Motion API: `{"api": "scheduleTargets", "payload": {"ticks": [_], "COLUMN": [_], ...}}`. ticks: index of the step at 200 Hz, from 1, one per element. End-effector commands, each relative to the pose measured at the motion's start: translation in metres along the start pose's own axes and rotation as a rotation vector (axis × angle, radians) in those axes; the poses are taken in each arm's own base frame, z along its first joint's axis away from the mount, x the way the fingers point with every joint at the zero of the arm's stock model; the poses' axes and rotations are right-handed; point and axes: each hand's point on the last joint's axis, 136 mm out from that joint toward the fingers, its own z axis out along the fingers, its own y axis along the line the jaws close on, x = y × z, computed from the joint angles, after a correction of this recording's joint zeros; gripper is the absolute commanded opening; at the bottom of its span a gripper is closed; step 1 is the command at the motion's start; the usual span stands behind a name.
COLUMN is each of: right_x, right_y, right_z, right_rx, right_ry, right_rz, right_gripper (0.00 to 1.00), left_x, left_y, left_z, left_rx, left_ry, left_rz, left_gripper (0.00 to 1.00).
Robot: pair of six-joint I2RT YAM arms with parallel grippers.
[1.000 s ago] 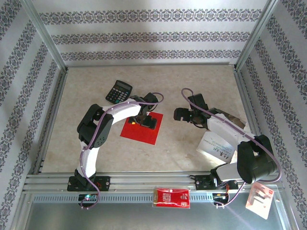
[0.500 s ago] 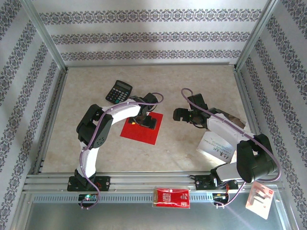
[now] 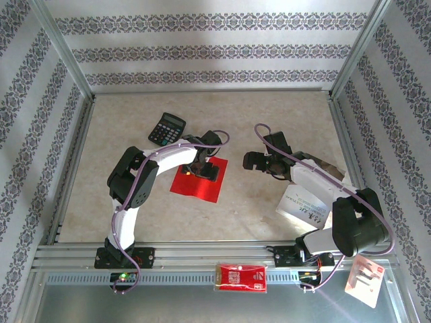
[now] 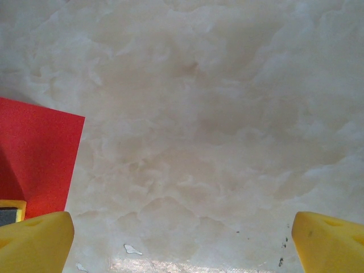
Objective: Fold a paper plane with a square sheet of paper (pick it up from the middle)
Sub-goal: First fold the square sheet of paper in half at the center of the table.
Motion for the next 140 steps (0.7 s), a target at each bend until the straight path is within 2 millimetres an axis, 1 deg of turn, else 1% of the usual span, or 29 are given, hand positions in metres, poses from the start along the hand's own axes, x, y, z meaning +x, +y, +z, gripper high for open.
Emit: {"api": "scheduleTargets", "payload": {"ticks": [1, 24, 59, 77, 90, 108, 116, 129, 140], "right_x": [0.002, 0.003, 0.002, 0.0, 0.0, -0.002, -0.004, -0.008, -0.012], "right_y": [-0.004, -0.005, -0.005, -0.006, -0.006, -0.01, -0.012, -0.018, -0.023], "right_z": [0.003, 0.003, 0.002, 0.0, -0.001, -0.006, -0.009, -0.016, -0.024], "right_rx": [0.011, 0.013, 0.017, 0.018, 0.02, 0.026, 0.028, 0.032, 0.036], "right_ry": [0.01, 0.011, 0.01, 0.007, 0.004, 0.0, -0.005, -0.014, -0.026], "right_rz": [0.012, 0.015, 0.009, 0.007, 0.004, 0.003, 0.004, 0.008, 0.009], "right_gripper": [0.98, 0.98, 0.98, 0.98, 0.98, 0.98, 0.98, 0.98, 0.98], "left_x": [0.021, 0.015, 0.007, 0.001, -0.005, -0.013, -0.016, -0.019, -0.02], "left_y": [-0.001, -0.007, -0.016, -0.027, -0.038, -0.063, -0.075, -0.094, -0.11], "left_z": [0.02, 0.013, 0.002, -0.007, -0.019, -0.046, -0.062, -0.092, -0.125], "left_rx": [0.017, 0.053, 0.113, 0.175, 0.248, 0.422, 0.519, 0.695, 0.867], "left_ry": [0.076, 0.048, -0.018, -0.063, -0.109, -0.191, -0.231, -0.289, -0.338], "left_rz": [-0.007, -0.018, -0.047, -0.064, -0.079, -0.105, -0.115, -0.129, -0.14], "left_gripper": [0.86, 0.79, 0.62, 0.54, 0.47, 0.4, 0.38, 0.35, 0.31]}}
